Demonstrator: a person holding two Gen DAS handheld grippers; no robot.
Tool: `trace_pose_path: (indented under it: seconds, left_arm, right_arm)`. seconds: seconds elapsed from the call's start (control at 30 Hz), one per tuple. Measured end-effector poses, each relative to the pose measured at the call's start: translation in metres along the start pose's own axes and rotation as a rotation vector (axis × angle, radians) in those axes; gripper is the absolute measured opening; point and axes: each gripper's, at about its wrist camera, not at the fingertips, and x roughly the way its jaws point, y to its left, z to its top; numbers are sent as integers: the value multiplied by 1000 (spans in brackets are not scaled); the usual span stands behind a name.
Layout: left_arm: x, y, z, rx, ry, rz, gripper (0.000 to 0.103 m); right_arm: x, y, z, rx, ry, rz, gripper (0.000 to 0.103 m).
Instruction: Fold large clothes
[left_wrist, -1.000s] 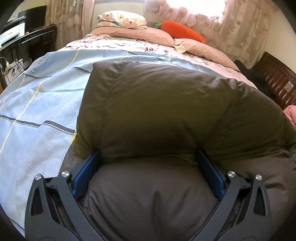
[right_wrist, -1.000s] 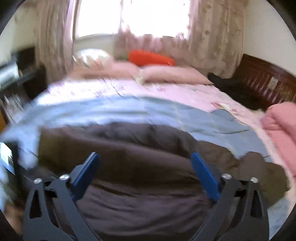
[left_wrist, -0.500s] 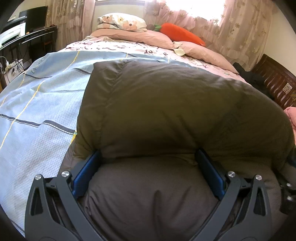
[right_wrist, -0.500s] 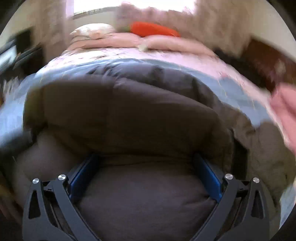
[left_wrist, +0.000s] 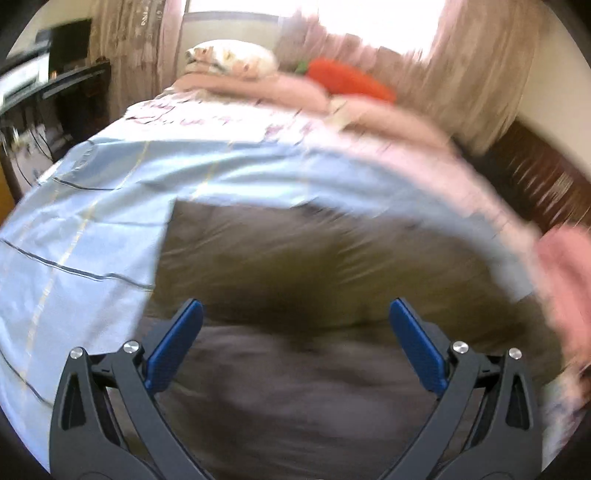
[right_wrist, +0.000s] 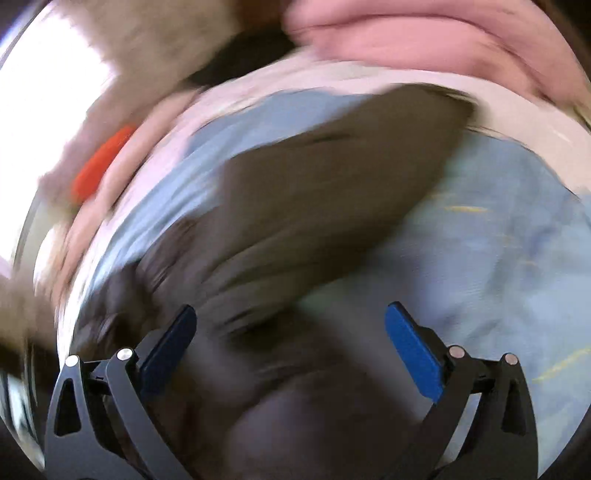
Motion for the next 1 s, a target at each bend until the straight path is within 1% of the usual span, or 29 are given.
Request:
trace_pose_path:
  seconds: [0.03,0.07,0.1,0.13,0.17,0.2,0.23,0.27,0.3,0.33,0.37,0.43,0.47,0.5,0.53,0.57,0.63,0.7,0.77,0.8,0.87,0.93,0.97,1.0]
  left_arm:
    - [-6,-21,3,-9,-2,-44,101]
    - [-5,-38,3,3,7,-61,101]
    - [-1,-62,0,40,22,-67,101]
    - [7,-94,-6,113,30,-56,101]
    - [14,-119,-13,176,31,-20,101]
    - [20,-137,-20,214,39,7,101]
    - [28,-164,-29,272,67,35,101]
    - [32,-179,-34,297,81,35,101]
    - [35,-194,-42,309,90,26,101]
    - [37,-202,-48,309,94,17,101]
    - [46,-211,-58,308,110,24,101]
    - [79,-220,-80,339,188,99,101]
    - [105,-221,-97,401,241,163,101]
    - [115,-222,-107,455,213,185,101]
    - [117,-220,-112,462,152,176,101]
    - [118,-216,-114,448,140,167,101]
    - [118,-212,-117,451,131,146,101]
    - [117,-208,-118,446,124,126,101]
    - [118,-206,-119,451,110,127,101]
    - [119,-207,-119,453,108,132,101]
    - [118,-209,-121,454,109,136,101]
    - [119,-213,-121,452,112,135,101]
    - [119,-214,-122,452,112,135,101]
    - [119,-214,-122,452,109,135,101]
  right_arm:
    - [-2,-14,9,43,-19,-7,102]
    - [-4,-29,20,95,-45,-5,102]
    - [-6,-41,28,136,-65,13,102]
    - [-5,-51,33,176,-75,26,102]
    - [-2,-59,40,229,-80,45,102]
    - [1,-64,41,268,-80,65,102]
    - [5,-68,46,323,-83,99,102]
    - [7,-72,49,388,-102,152,102]
    - [11,-67,54,417,-114,178,102]
    - [15,-66,57,435,-122,194,102]
    - [19,-68,65,437,-125,191,102]
    - [28,-71,77,415,-130,164,102]
    - [40,-73,81,419,-124,137,102]
    - [45,-77,83,436,-118,133,102]
    - [53,-80,85,461,-108,135,102]
    - [63,-83,87,493,-99,147,102]
    - [74,-87,92,512,-113,149,102]
    - [83,-88,100,491,-131,108,102]
    - [89,-91,109,485,-188,61,102]
    - [92,-95,114,506,-204,74,102]
    - [105,-99,126,554,-203,129,102]
    - [115,-98,134,555,-204,111,102]
    - [122,-96,137,539,-226,77,99]
    - [125,-93,139,515,-255,35,91]
